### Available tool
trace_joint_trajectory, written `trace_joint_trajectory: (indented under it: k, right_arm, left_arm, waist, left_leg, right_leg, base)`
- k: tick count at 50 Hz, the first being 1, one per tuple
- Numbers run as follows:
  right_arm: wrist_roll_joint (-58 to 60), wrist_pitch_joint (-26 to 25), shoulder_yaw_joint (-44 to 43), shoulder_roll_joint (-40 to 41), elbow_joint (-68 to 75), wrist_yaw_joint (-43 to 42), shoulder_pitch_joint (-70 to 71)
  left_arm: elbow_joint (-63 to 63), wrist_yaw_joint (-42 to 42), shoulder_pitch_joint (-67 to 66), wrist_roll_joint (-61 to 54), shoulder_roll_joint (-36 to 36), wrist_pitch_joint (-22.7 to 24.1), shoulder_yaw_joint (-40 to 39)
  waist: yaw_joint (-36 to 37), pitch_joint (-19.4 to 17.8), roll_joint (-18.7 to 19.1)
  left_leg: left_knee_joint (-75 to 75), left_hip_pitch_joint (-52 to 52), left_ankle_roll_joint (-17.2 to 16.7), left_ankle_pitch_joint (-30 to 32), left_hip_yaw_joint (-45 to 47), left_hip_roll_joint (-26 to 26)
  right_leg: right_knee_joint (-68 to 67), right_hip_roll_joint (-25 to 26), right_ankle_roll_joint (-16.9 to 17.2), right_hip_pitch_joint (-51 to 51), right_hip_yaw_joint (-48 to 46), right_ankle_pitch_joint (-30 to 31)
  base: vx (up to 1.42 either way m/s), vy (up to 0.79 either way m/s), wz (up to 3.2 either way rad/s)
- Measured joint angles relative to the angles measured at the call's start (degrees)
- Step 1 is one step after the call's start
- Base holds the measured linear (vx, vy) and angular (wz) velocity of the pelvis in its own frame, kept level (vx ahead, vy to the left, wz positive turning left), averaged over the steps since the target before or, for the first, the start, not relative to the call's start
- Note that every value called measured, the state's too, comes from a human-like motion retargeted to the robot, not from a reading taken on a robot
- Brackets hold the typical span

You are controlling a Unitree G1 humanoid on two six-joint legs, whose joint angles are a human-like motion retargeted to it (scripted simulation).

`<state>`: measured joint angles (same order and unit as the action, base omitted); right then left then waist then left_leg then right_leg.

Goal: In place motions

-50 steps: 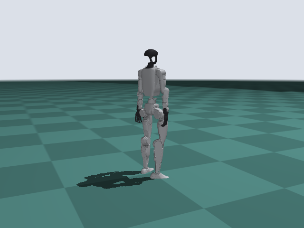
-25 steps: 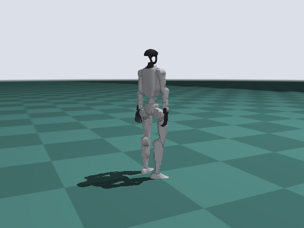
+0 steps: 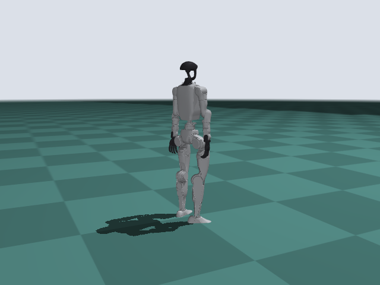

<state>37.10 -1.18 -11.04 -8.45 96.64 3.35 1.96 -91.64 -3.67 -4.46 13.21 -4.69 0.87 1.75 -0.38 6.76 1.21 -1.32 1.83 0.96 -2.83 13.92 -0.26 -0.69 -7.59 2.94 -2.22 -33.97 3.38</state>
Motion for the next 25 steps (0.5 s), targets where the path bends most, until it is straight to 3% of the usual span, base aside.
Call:
trace_joint_trajectory:
  k: [25]
  right_arm:
    - [0.01,-0.10,0.03,0.11,0.01,0.26,-0.01]
  left_arm:
    - [-0.03,0.28,-0.02,0.04,0.07,-0.25,-0.22]
  waist:
    - [0.05,0.10,-0.04]
  left_leg:
    - [0.06,0.09,0.15,-0.01,0.25,-0.07]
  right_leg:
    - [-0.03,0.07,-0.08,0.24,0.20,0.01]
  base:
    - [0.00,0.00,0.00]
